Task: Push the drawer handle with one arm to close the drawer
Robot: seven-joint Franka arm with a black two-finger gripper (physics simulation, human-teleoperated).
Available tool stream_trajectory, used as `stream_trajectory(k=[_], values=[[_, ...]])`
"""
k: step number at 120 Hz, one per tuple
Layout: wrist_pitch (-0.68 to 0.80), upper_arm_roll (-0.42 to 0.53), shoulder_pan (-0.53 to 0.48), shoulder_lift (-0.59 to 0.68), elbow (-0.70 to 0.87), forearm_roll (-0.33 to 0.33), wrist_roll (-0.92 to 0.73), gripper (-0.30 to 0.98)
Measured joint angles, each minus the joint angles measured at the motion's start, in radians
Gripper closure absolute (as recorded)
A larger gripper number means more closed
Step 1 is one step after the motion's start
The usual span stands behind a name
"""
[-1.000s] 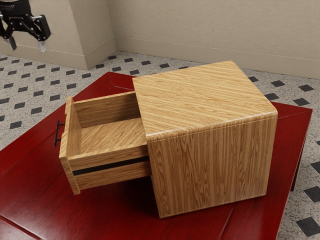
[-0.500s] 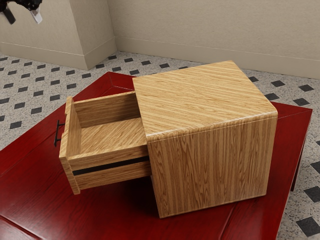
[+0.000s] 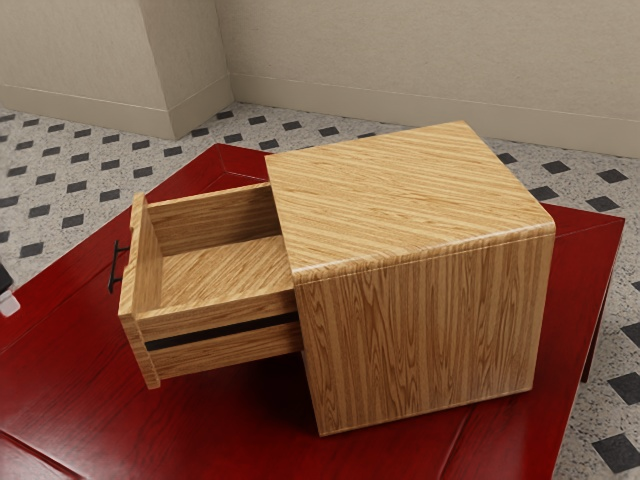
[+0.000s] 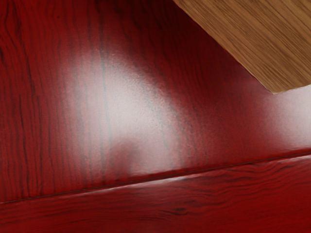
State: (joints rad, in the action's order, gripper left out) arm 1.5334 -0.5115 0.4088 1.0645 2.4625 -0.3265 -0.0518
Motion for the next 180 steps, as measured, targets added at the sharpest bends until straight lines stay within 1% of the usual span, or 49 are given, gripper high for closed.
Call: stream_trajectory(k=[10, 22, 30, 37, 55, 72, 77, 89, 96, 105, 116, 129, 140, 151, 180], values=[[0.088, -0.127, 0.075, -0.001, 0.002, -0.142, -0.103, 0.02], [0.176, -0.232, 0.188, -0.025, -0.005, -0.264, -0.227, 0.02], [0.220, -0.257, 0.223, -0.029, -0.006, -0.322, -0.306, 0.02], [0.250, -0.268, 0.234, -0.028, -0.005, -0.347, -0.368, 0.02], [0.273, -0.273, 0.212, 0.037, 0.036, -0.311, -0.510, 0.03], [0.286, -0.280, 0.216, 0.045, 0.047, -0.295, -0.635, 0.04], [0.292, -0.282, 0.215, 0.041, 0.046, -0.292, -0.663, 0.11], [0.312, -0.285, 0.213, 0.036, 0.046, -0.283, -0.715, 0.37], [0.326, -0.292, 0.214, 0.028, 0.044, -0.271, -0.738, 0.49], [0.349, -0.299, 0.216, -0.003, 0.040, -0.247, -0.765, 0.60], [0.377, -0.300, 0.224, -0.034, 0.036, -0.227, -0.791, 0.68], [0.402, -0.293, 0.226, -0.053, 0.034, -0.210, -0.817, 0.73], [0.413, -0.283, 0.223, -0.028, 0.038, -0.194, -0.836, 0.75], [0.423, -0.283, 0.239, -0.020, 0.037, -0.185, -0.851, 0.77], [0.468, -0.291, 0.282, -0.068, 0.029, -0.148, -0.879, 0.78]])
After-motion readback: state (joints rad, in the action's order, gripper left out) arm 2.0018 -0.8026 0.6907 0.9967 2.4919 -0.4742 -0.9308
